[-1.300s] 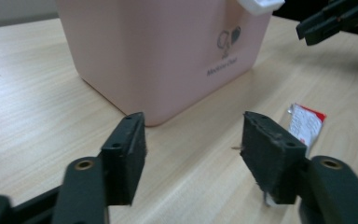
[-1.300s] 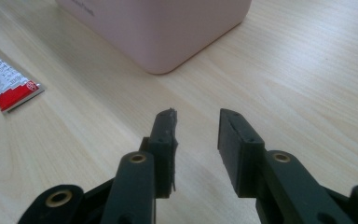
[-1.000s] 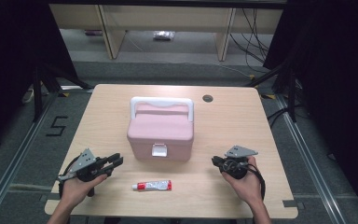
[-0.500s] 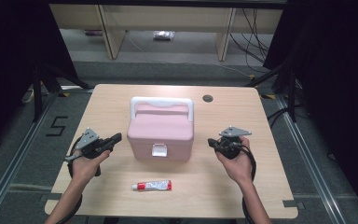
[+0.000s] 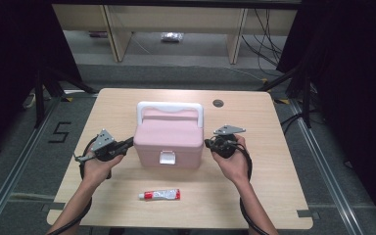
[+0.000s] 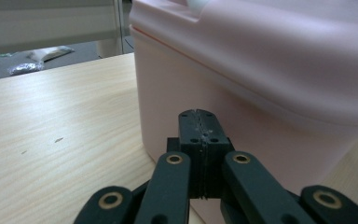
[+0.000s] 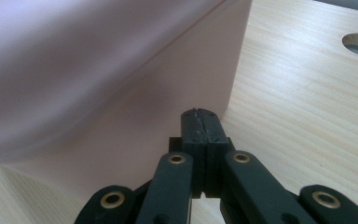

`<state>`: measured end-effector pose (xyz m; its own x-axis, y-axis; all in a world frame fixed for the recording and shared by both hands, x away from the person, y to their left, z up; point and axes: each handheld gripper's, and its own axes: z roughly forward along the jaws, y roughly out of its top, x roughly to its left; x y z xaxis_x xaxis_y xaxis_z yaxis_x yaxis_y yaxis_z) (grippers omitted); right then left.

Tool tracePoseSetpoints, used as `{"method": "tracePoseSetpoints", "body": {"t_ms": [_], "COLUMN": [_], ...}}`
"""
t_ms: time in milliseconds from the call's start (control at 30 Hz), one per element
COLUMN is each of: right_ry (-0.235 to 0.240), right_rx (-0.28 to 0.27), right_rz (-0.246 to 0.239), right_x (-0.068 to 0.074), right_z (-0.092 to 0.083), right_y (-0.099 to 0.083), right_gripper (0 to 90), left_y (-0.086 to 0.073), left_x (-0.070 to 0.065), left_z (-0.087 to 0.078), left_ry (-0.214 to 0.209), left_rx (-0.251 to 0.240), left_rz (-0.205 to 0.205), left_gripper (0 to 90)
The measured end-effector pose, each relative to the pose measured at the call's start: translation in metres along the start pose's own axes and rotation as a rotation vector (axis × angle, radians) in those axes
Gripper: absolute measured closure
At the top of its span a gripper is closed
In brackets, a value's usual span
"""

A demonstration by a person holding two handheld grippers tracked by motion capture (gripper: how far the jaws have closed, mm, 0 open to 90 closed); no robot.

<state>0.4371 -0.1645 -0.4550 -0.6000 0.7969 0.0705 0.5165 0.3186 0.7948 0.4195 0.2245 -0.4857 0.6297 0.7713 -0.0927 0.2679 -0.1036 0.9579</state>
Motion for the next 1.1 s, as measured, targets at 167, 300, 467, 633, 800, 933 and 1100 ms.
{"method": "tracePoseSetpoints", "body": {"t_ms": [167,300,467,633,800,933,1100], "right_ry": [0.005,0.009,-0.01,0.007,0.013,0.036,-0.002], "right_rx": [0.003,-0.007,0.006,0.011,0.014,0.01,0.018], "right_rz": [-0.005,-0.019,-0.025,-0.016,-0.021,-0.045,-0.028], "right_x": [0.006,0.004,0.009,0.015,0.022,0.021,0.021], "right_z": [0.005,0.006,0.007,0.01,0.012,0.014,0.007], "right_y": [0.003,0.002,0.003,0.005,0.007,0.007,0.005], "right_gripper": [90.0,90.0,90.0,90.0,90.0,90.0,86.6], "left_y": [0.002,0.0,-0.003,-0.003,-0.004,-0.006,-0.002], "left_x": [-0.002,-0.001,-0.001,0.003,0.006,0.008,0.012], "left_z": [-0.001,-0.001,-0.005,-0.014,-0.019,-0.02,-0.027], "left_ry": [-0.011,-0.026,-0.026,-0.011,-0.002,-0.012,0.035], "left_rx": [0.006,0.005,0.001,0.011,0.015,-0.002,0.014], "left_rz": [0.02,0.024,0.02,0.025,0.022,0.006,0.034], "left_gripper": [89.8,89.8,89.7,89.7,89.7,89.6,81.1]}}
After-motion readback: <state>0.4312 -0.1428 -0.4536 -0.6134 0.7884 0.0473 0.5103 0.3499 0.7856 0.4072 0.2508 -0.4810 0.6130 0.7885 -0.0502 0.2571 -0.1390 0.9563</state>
